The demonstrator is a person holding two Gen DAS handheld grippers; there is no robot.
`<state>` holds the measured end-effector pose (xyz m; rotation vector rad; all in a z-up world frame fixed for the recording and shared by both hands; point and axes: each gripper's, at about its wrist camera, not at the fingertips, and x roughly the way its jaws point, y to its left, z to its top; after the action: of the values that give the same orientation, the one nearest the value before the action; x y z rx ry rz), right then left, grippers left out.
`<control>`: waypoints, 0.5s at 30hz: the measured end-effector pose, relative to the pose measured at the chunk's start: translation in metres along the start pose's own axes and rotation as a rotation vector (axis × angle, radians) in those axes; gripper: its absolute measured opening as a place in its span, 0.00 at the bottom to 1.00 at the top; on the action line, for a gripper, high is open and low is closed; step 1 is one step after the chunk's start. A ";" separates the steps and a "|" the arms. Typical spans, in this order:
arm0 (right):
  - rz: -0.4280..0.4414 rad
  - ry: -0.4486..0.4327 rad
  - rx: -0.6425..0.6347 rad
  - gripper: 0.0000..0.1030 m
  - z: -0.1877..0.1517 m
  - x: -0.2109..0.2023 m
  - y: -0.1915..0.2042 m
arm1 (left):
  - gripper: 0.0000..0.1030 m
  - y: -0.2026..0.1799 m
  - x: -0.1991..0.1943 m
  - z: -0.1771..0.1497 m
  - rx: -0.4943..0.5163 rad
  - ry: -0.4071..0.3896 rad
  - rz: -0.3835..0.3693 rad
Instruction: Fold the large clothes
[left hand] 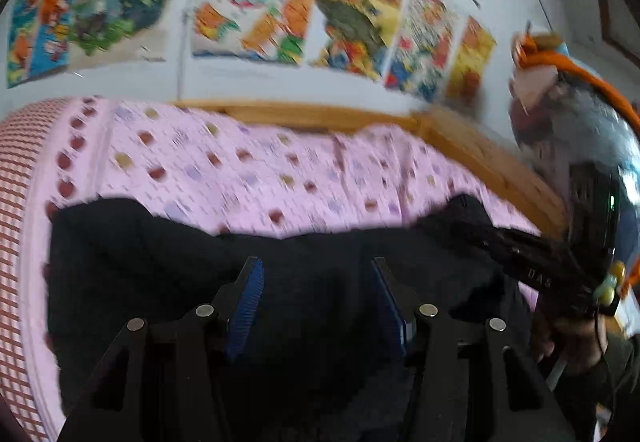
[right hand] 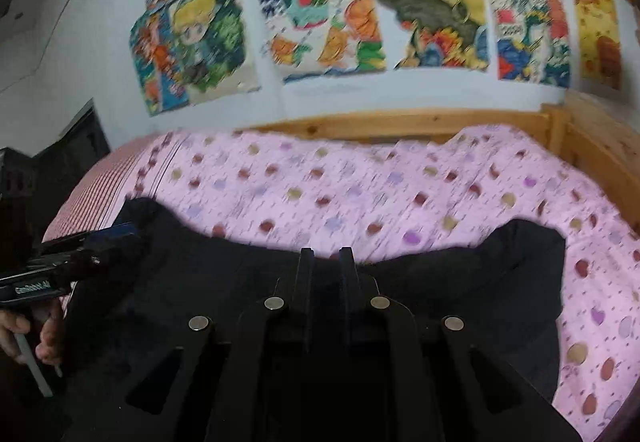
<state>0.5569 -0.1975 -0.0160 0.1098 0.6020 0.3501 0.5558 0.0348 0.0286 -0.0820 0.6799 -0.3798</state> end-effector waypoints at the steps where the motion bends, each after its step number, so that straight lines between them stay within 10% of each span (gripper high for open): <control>1: 0.007 0.016 -0.012 0.10 -0.005 0.001 0.001 | 0.50 -0.003 0.006 -0.006 0.025 0.037 -0.015; 15: 0.008 0.232 -0.154 0.10 -0.044 0.037 0.007 | 0.51 -0.034 0.038 -0.049 0.336 0.218 0.160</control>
<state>0.5580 -0.1775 -0.0709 -0.0772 0.8018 0.4193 0.5414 -0.0086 -0.0255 0.3350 0.8227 -0.3468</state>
